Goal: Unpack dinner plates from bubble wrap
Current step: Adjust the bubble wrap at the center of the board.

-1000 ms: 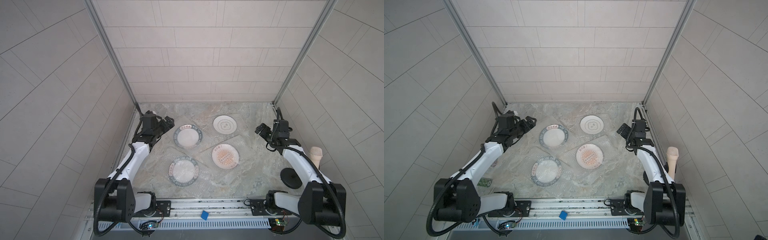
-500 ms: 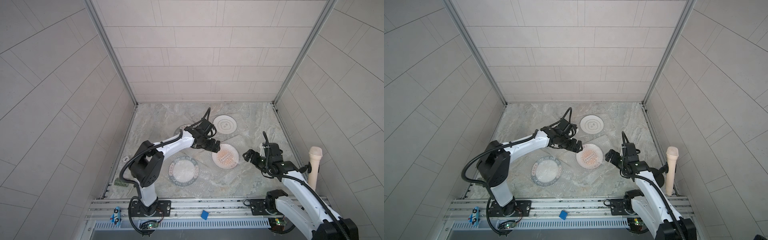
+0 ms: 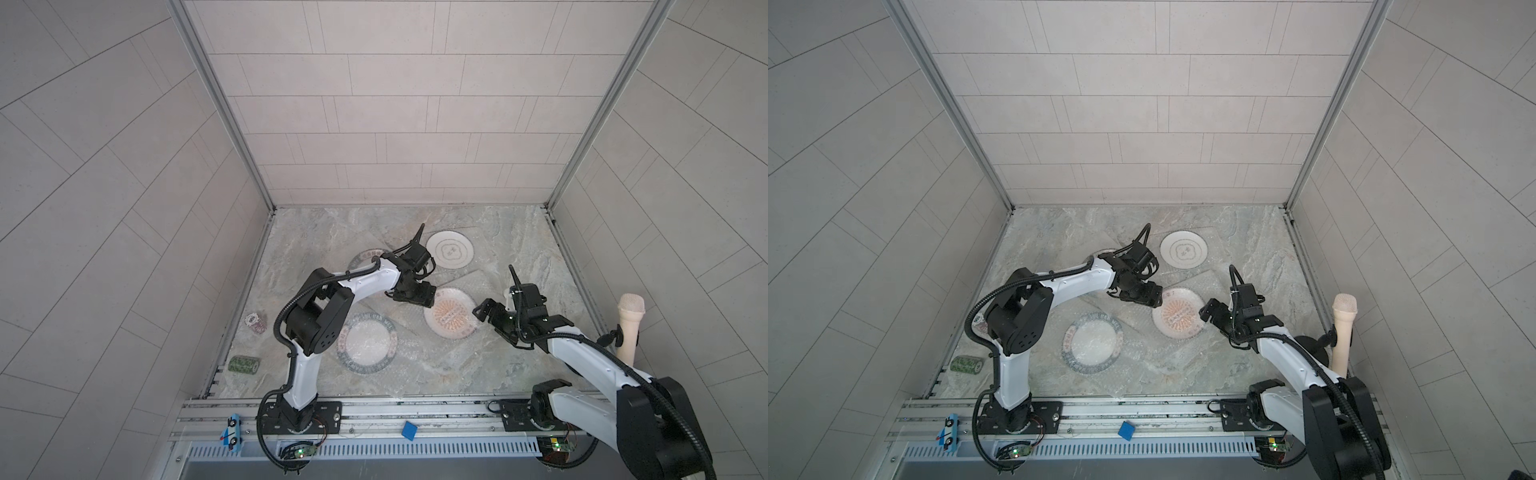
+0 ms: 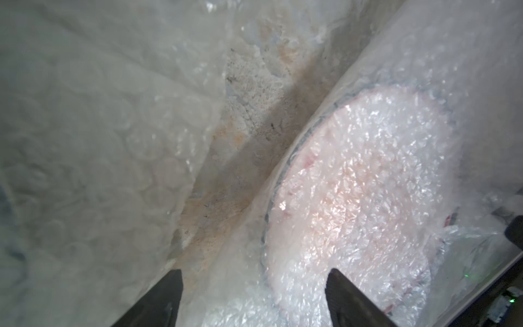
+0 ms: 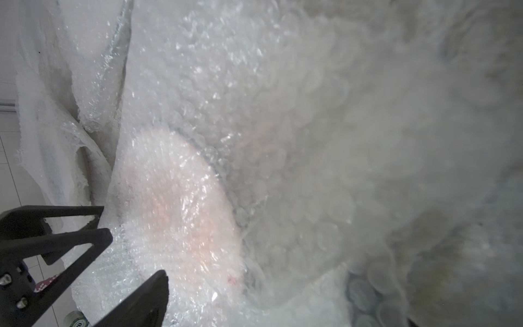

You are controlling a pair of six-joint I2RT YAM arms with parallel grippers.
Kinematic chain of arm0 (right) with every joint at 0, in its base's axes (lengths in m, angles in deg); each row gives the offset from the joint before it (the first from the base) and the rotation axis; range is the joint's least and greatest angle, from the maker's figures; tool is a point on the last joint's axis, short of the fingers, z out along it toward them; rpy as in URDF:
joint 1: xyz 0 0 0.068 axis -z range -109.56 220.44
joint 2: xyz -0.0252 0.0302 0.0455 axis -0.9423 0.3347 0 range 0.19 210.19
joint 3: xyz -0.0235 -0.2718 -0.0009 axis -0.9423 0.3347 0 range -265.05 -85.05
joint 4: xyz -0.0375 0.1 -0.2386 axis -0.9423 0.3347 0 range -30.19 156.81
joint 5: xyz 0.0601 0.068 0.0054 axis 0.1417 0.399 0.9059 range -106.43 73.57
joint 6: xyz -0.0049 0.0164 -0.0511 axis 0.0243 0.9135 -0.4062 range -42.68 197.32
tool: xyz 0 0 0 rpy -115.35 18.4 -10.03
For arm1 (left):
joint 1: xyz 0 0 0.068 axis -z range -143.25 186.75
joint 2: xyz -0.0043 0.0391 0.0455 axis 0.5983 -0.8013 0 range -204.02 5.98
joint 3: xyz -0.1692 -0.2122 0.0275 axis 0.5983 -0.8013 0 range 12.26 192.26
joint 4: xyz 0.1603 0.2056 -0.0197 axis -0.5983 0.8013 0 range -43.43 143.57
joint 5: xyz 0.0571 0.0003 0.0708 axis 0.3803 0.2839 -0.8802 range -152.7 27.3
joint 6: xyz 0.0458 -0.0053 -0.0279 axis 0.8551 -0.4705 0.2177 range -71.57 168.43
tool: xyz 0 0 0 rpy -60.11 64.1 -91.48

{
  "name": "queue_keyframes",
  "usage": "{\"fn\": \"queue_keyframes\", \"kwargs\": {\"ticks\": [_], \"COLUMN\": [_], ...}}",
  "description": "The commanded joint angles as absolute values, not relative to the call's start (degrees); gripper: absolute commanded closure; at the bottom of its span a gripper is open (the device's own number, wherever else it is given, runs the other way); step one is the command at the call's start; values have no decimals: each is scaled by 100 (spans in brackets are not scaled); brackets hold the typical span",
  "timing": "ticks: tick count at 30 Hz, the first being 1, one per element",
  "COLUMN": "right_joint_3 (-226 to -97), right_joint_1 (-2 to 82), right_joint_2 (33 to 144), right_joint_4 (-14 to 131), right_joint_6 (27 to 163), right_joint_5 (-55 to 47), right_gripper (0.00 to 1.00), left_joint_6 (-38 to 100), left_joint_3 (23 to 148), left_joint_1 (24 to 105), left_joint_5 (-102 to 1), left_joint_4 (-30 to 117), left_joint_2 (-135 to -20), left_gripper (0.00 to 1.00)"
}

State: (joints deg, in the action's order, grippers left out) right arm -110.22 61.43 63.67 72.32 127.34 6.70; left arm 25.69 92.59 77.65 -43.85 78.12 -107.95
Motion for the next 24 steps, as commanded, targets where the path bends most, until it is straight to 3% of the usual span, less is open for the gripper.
{"fn": "queue_keyframes", "kwargs": {"ticks": [1,5,10,18,22,24], "right_joint_3": [-11307,-11642,-12265,-13501,-13876,-13852], "right_joint_1": [6113,6122,6125,6131,6192,6353], "right_joint_2": [6625,7163,8157,8981,9539,9665], "right_joint_4": [6804,6630,6137,6213,6276,6279], "right_joint_6": [12832,12732,12666,12381,12258,12327], "right_joint_5": [634,572,887,734,679,688], "right_gripper": [4,4,6,7,7,8], "left_joint_6": [2535,2471,2334,1961,1546,1308], "left_joint_3": [9193,9005,8813,8560,8515,8362], "left_joint_1": [7779,7785,7847,8190,8432,8446], "left_joint_5": [-4221,-4086,-3985,-3657,-3580,-3641], "left_joint_4": [7856,7814,7716,7196,6809,6582], "left_joint_2": [-10812,-10782,-10775,-10674,-10832,-10740], "left_gripper": [30,54,75,79,79,74]}}
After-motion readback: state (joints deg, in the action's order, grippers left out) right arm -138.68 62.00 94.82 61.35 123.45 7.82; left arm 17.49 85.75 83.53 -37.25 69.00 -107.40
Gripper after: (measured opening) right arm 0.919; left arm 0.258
